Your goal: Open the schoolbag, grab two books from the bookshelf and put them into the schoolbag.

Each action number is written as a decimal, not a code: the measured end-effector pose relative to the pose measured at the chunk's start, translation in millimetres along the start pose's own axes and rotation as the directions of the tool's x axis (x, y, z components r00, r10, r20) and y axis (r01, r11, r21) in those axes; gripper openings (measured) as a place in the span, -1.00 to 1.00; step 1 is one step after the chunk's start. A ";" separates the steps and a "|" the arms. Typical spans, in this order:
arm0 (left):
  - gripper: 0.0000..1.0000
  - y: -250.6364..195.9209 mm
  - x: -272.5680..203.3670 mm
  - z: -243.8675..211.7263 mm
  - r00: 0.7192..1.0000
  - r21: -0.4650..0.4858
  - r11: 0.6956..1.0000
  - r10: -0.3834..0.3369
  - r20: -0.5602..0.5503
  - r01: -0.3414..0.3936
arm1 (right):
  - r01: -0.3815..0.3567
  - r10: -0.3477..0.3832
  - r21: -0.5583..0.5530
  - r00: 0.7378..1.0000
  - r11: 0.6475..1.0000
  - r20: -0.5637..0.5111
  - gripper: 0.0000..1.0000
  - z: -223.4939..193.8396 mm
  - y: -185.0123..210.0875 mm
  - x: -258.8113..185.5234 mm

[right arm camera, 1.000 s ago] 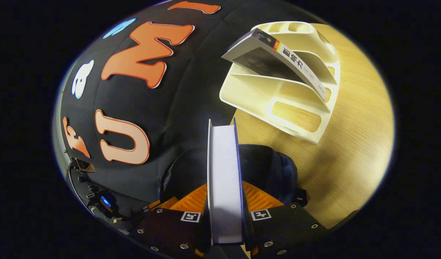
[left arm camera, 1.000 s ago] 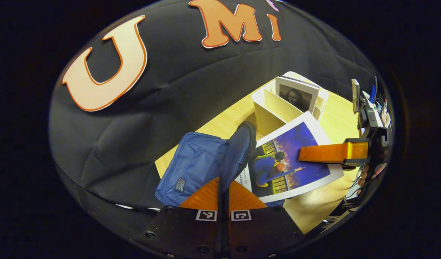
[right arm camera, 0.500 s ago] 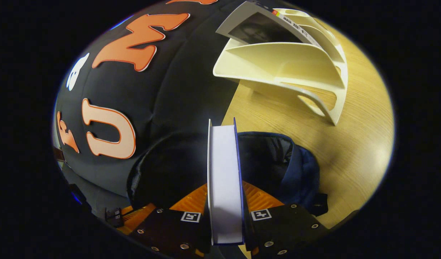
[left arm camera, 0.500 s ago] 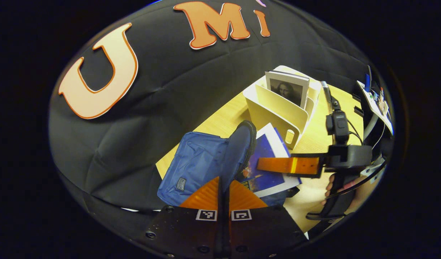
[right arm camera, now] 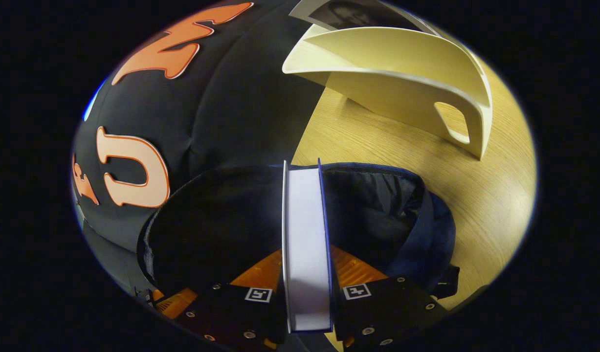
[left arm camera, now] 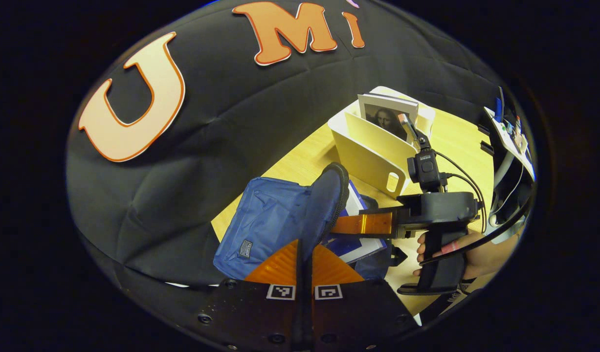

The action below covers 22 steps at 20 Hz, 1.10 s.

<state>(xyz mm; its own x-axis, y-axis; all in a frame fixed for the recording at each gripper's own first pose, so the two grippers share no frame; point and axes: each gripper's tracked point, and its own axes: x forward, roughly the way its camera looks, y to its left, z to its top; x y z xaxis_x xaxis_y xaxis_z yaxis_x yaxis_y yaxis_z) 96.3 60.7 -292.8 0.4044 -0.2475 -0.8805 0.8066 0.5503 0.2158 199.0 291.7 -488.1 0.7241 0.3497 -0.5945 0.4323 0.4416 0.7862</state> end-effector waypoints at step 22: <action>-0.99 3.5 -0.5 5.3 0.999 -0.118 0.993 -0.029 0.029 0.032 | 0.052 -0.050 -0.140 0.999 0.989 0.012 0.88 -6.1 -6.3 -8.0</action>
<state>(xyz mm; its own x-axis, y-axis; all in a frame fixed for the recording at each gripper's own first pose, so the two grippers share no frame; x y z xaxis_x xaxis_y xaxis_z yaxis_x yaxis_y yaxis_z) 101.2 58.5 -289.3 0.3936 -0.2865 -0.8735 0.7628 0.6321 0.1364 187.2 291.2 -489.4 0.7078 0.3170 -0.6313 0.3896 0.5703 0.7232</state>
